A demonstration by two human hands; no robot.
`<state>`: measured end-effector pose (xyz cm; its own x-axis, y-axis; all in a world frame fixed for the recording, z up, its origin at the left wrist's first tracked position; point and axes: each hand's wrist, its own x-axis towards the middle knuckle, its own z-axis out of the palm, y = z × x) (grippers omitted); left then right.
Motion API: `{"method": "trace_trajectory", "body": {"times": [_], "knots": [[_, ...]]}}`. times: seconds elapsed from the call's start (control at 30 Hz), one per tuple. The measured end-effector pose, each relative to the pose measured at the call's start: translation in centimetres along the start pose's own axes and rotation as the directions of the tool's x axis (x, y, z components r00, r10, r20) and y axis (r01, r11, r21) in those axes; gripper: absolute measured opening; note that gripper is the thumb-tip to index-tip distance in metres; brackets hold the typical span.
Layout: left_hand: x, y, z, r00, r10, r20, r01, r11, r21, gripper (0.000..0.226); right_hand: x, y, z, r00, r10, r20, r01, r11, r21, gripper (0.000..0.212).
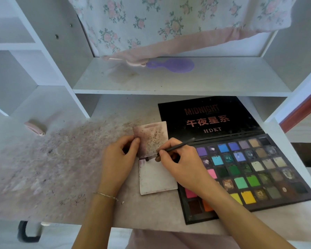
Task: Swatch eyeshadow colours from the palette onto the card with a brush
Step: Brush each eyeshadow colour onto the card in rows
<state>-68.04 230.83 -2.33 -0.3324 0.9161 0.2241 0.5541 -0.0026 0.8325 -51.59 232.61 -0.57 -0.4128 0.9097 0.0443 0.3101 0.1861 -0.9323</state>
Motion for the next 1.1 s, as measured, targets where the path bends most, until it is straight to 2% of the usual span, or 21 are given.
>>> {"method": "trace_trajectory", "body": {"times": [0.27,1.1], "knots": [[-0.01,-0.17,0.07,1.000,-0.016,-0.008,0.016,1.000,-0.014,0.012,0.08,0.23,0.24,0.999,-0.014,0.038,0.017,0.996,-0.086,0.012],[0.01,0.01,0.15,1.000,-0.018,-0.008,0.018,1.000,-0.001,0.012,0.14,0.28,0.14,0.998,-0.002,0.062,0.007,0.997,-0.082,0.009]]}}
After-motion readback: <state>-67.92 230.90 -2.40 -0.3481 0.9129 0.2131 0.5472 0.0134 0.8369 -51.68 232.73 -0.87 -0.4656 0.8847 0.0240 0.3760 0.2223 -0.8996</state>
